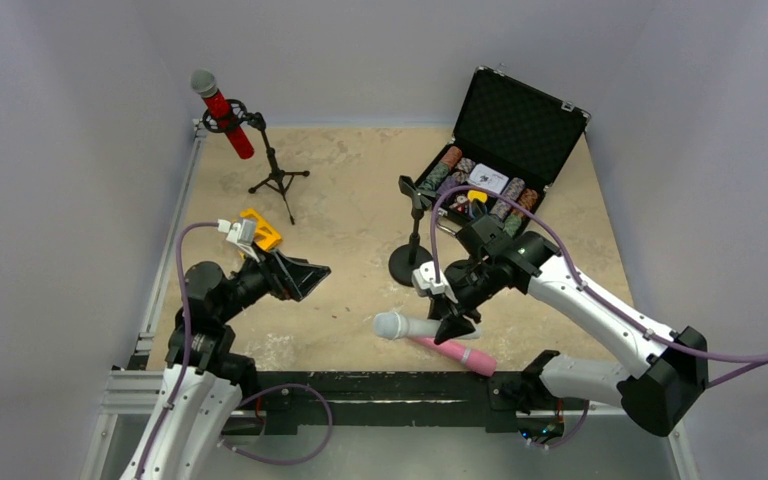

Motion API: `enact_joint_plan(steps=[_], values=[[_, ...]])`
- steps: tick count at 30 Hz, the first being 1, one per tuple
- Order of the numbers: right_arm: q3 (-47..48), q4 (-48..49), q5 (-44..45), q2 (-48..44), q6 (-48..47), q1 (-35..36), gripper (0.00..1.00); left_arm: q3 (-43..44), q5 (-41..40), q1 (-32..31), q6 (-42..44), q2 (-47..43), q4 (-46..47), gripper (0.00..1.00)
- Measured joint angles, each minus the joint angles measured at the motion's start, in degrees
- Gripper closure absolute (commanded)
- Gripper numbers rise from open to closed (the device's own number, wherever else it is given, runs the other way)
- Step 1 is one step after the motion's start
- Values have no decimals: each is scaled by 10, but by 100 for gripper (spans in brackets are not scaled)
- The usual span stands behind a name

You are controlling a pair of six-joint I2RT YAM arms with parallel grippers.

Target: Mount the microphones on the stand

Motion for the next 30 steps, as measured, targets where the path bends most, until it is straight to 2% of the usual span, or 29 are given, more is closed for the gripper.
enact_joint_plan(steps=[10,16,19,23,30], values=[[31,-21,-31,-13,-1,-46,100,-2,32,0,-31,12,50,1],[106,-49,-46,-11,16,-75,100,-12,54,-13,-63,31,127,2],[157,-55,-63,-5,43,-90,100,-16,49,-52,-70,48,164,2],[205,-49,-95,9,95,-110,100,-16,24,-141,-57,76,202,3],[218,-2,-134,31,217,-157,100,-13,-32,-256,-38,154,338,3]])
